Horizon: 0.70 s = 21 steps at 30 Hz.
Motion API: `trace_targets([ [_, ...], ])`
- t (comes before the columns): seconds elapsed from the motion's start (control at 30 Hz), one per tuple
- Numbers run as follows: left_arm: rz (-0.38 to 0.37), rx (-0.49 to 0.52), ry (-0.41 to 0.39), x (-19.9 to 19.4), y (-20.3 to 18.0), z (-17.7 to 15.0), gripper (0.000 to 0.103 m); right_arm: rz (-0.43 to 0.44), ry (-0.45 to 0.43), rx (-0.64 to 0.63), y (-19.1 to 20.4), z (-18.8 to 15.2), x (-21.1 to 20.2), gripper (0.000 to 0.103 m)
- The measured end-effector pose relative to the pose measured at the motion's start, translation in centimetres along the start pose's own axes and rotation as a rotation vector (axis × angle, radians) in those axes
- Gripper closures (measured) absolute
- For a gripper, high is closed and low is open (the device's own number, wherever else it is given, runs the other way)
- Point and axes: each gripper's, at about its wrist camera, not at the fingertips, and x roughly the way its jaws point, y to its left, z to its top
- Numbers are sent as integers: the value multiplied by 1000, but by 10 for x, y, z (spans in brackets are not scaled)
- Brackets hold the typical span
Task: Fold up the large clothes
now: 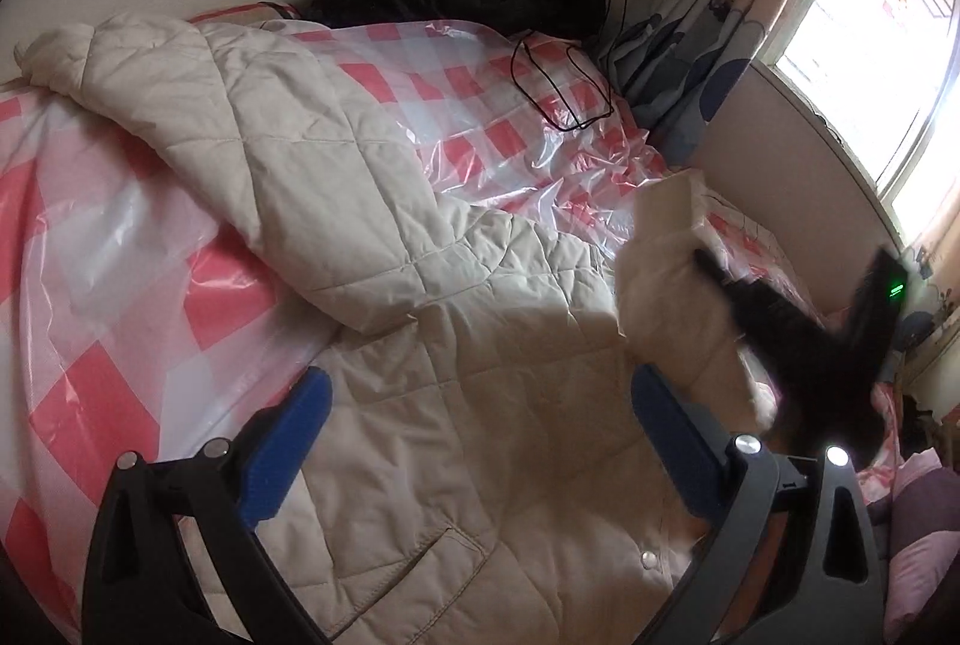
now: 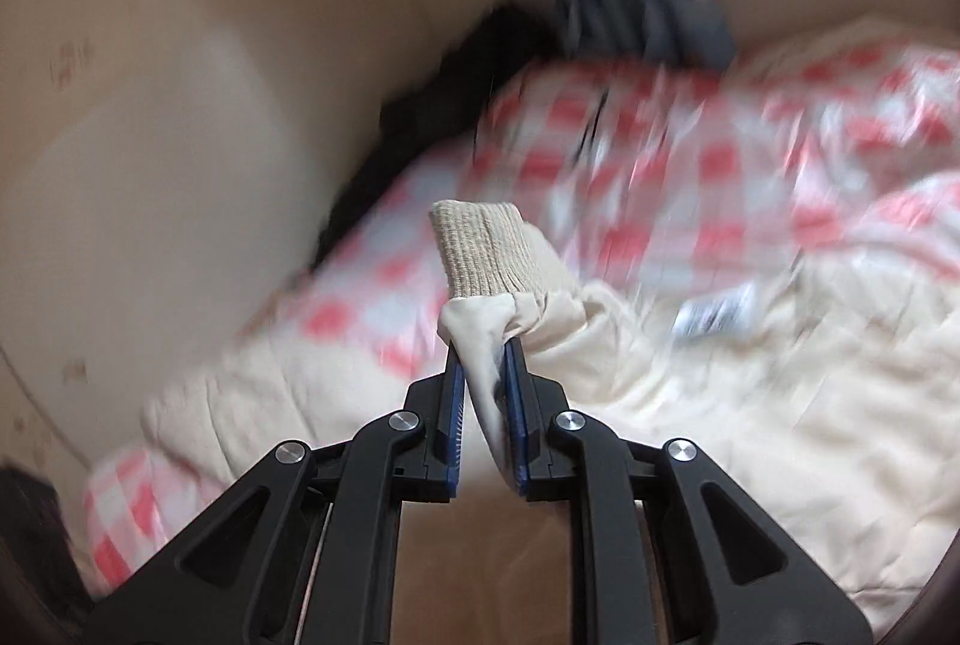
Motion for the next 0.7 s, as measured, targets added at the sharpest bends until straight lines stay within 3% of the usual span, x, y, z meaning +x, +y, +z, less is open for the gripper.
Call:
trace_targets([
  [0.1, -6, -16, 8, 1, 2, 1, 7, -36, 165, -43, 4, -35, 41, 87],
  [0.17, -10, -19, 14, 2, 3, 0, 7, -73, 263, -68, 4, -50, 62, 79],
  [0.2, -11, -20, 15, 2, 3, 0, 7, -110, 293, -88, 5, -56, 69, 72],
  [0.27, -15, -21, 16, 2, 3, 1, 7, -165, 312, -143, 12, -61, 74, 68],
  [0.33, -16, -26, 14, 2, 4, 1, 7, -207, 308, -231, 27, -63, 75, 45],
  [0.37, -18, -31, 14, 2, 4, 2, 7, -208, 300, -268, 32, -63, 74, 24],
  [0.4, -20, -34, 15, 2, 5, 2, 7, -230, 287, -319, 41, -65, 75, 18],
  [0.57, -30, -34, 17, 1, 4, 1, 7, -405, 262, -498, 62, -60, 98, 20],
  [0.63, -32, -36, 18, 1, 4, 1, 7, -411, 303, -477, 52, -54, 115, 37],
  [0.67, -33, -38, 19, 1, 5, 1, 7, -397, 327, -439, 44, -52, 121, 56],
  [0.7, -37, -41, 21, 1, 5, 2, 7, -374, 339, -400, 38, -49, 124, 68],
])
